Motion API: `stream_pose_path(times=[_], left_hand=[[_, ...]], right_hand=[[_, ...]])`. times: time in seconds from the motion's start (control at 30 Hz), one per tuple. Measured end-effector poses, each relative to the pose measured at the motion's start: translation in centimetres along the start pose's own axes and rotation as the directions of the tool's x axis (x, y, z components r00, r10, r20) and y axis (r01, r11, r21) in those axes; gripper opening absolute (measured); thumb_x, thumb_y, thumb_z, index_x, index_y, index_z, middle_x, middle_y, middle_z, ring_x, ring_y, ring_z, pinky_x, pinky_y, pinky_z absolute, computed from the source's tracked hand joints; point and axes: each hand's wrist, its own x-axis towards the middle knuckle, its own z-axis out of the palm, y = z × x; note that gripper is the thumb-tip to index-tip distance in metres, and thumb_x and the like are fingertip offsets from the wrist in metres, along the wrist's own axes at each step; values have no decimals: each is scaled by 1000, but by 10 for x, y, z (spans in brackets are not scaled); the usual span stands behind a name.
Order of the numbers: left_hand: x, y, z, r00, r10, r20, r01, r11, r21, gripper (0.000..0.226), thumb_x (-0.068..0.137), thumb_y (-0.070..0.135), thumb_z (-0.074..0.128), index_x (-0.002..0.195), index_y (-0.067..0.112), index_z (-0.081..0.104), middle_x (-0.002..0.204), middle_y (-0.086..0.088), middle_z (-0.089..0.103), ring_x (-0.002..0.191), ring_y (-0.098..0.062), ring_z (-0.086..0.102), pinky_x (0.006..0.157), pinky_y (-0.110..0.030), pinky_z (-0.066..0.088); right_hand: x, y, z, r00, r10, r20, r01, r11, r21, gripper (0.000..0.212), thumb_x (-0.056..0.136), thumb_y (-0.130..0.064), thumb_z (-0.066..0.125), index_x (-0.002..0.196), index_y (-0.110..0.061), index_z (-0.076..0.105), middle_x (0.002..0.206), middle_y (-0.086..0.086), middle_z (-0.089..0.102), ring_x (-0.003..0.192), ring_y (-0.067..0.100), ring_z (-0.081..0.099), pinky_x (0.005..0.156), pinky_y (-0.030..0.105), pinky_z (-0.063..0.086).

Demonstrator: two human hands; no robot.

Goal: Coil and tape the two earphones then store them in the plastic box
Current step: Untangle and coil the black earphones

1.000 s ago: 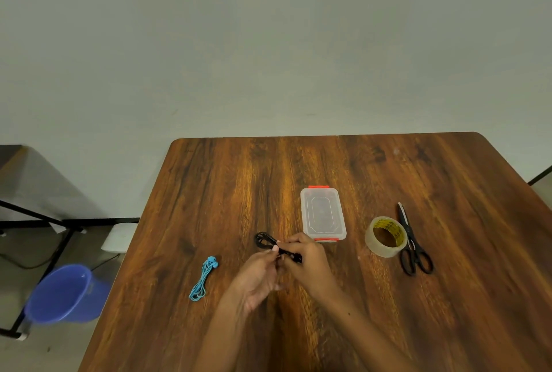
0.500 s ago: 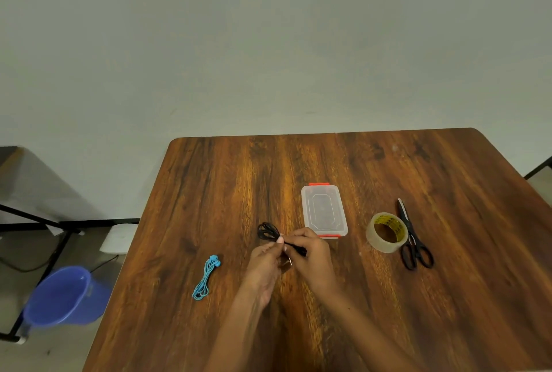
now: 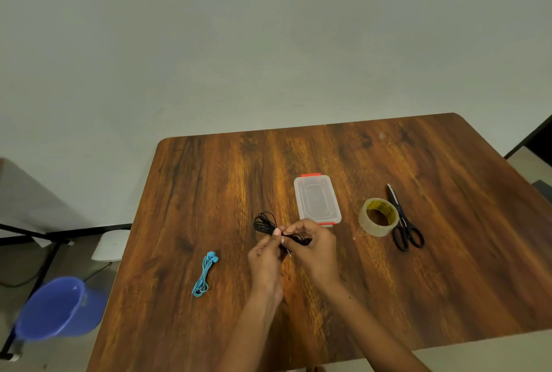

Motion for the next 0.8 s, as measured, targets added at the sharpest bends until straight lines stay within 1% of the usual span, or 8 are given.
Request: stream_pose_path(times=[0.13, 0.23, 0.37, 0.43, 0.53, 0.63, 0.73, 0.8], left_hand=[[-5, -2, 4, 999, 2, 53, -2, 1000, 5, 20, 94, 11, 53, 97, 5, 72, 101, -13, 73, 100, -24, 67, 85, -32, 52], [-7, -4, 13, 993, -3, 119, -1, 999, 32, 21, 94, 11, 53, 101, 4, 71, 103, -13, 73, 103, -23, 67, 87, -31, 52], [-8, -10, 30, 983, -25, 182, 16, 999, 48, 27, 94, 13, 51, 110, -3, 67, 109, -18, 70, 105, -25, 65, 89, -34, 51], [-6, -15, 44, 980, -33, 194, 20, 998, 65, 27, 95, 14, 51, 109, -3, 68, 107, -17, 71, 102, -24, 66, 84, -33, 53], [-5, -23, 65, 982, -34, 187, 18, 996, 83, 27, 94, 11, 51, 107, -6, 67, 104, -17, 72, 102, -24, 67, 86, -31, 55], [-7, -38, 93, 987, -12, 159, -7, 993, 116, 26, 94, 8, 52, 106, -9, 67, 108, -19, 70, 107, -25, 65, 96, -34, 49], [-8, -57, 120, 992, 5, 123, -14, 997, 72, 26, 93, 6, 52, 110, -11, 64, 111, -21, 68, 107, -23, 65, 88, -27, 52], [-7, -64, 131, 995, 10, 100, -14, 999, 41, 25, 93, 5, 52, 113, -8, 62, 111, -23, 68, 106, -24, 66, 88, -29, 51]], right_hand=[[2, 6, -13, 994, 84, 70, -93, 986, 136, 17, 69, -9, 82, 82, -9, 72, 84, -3, 75, 85, 7, 70, 77, 19, 55], [4, 11, -31, 980, 148, 131, -176, 955, 239, 21, 69, -9, 83, 87, -7, 74, 90, 2, 76, 91, 16, 70, 81, 26, 56], [6, 15, -63, 957, 188, 223, -263, 884, 386, 31, 67, -11, 81, 95, -1, 73, 99, 13, 74, 98, 27, 69, 84, 34, 56], [9, 19, -86, 948, 193, 255, -286, 868, 405, 32, 68, -13, 80, 97, 0, 73, 101, 13, 74, 99, 25, 69, 80, 30, 57], [17, 27, -121, 949, 257, 183, -307, 888, 342, 17, 77, -9, 75, 92, -3, 73, 91, 9, 75, 88, 18, 70, 68, 20, 56], [29, 40, -157, 945, 318, 82, -328, 920, 213, 13, 81, -9, 72, 92, -3, 72, 91, 15, 73, 84, 20, 69, 70, 26, 58], [44, 55, -193, 952, 302, 42, -304, 950, 74, 9, 83, -8, 70, 91, -4, 73, 89, 13, 72, 80, 20, 67, 69, 28, 55], [53, 65, -211, 962, 271, 20, -270, 962, -32, 8, 84, -7, 69, 89, -3, 74, 87, 10, 73, 78, 19, 67, 71, 33, 55]])
